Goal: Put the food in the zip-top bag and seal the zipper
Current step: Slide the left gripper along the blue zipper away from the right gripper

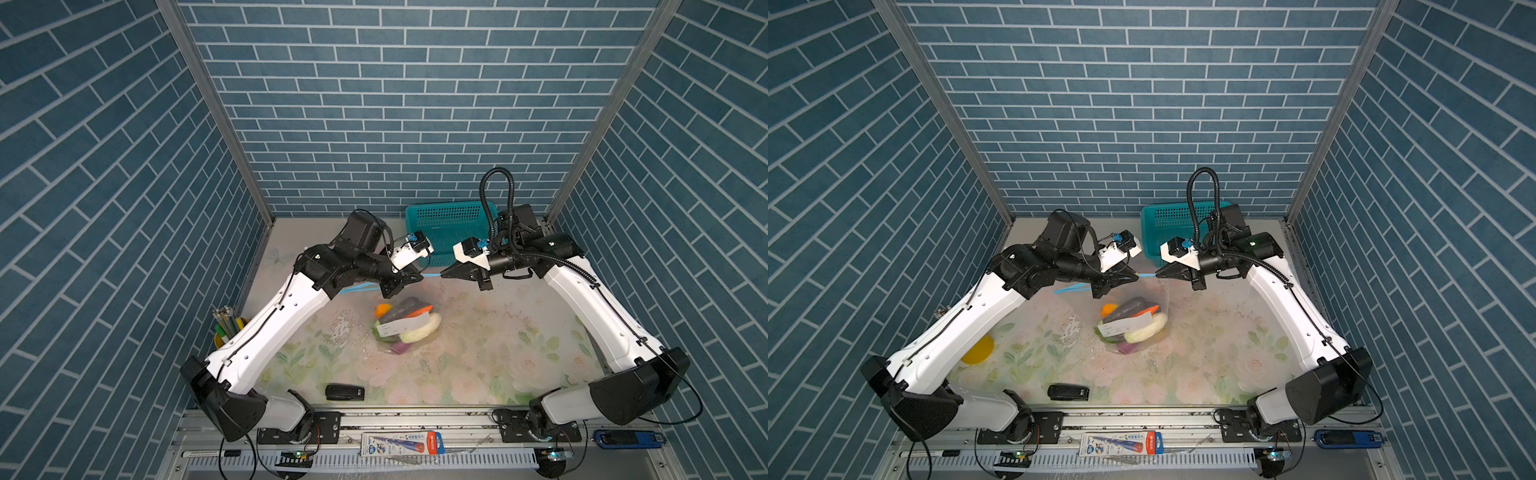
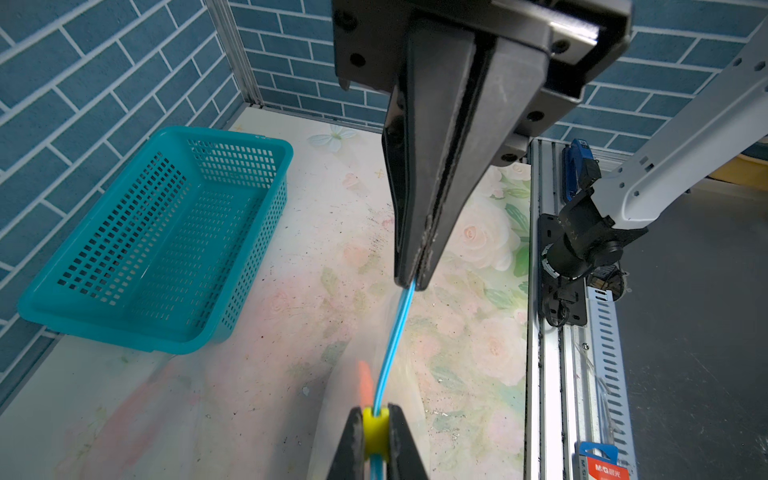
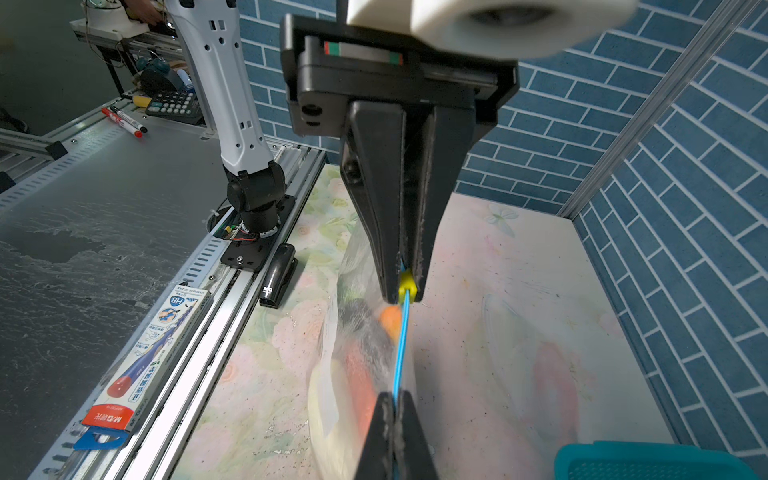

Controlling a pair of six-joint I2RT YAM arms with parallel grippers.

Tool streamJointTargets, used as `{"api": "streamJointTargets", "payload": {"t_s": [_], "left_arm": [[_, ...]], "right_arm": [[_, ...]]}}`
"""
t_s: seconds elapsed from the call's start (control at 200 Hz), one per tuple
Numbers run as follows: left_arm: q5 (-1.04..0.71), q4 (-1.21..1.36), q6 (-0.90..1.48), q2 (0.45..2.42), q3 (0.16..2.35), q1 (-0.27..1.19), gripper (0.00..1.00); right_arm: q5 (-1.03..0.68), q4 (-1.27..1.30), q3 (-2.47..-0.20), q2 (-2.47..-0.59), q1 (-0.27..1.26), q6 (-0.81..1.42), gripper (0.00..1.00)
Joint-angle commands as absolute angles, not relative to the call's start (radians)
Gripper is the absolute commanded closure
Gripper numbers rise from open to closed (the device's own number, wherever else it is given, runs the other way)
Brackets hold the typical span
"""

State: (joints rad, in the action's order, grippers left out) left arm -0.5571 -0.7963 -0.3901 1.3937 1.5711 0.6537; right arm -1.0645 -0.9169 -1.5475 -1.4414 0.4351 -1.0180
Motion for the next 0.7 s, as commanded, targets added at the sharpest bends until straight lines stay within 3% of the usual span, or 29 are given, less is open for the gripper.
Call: {"api": "streamJointTargets", "payload": {"t_s": [0.0, 0.695], "left_arm": [[-0.503, -0.840, -0.397, 1.347, 1.557, 0.622, 0.96], [-0.490, -0.844, -0.395, 1.300, 1.506, 0.600, 0.96]], "right_arm": [[-1.054, -0.979, -1.591, -1.404, 0.407, -1.038, 1.00], [-1.052, -0.965, -1.571, -1.393, 0.387, -1.033, 1.00]]}}
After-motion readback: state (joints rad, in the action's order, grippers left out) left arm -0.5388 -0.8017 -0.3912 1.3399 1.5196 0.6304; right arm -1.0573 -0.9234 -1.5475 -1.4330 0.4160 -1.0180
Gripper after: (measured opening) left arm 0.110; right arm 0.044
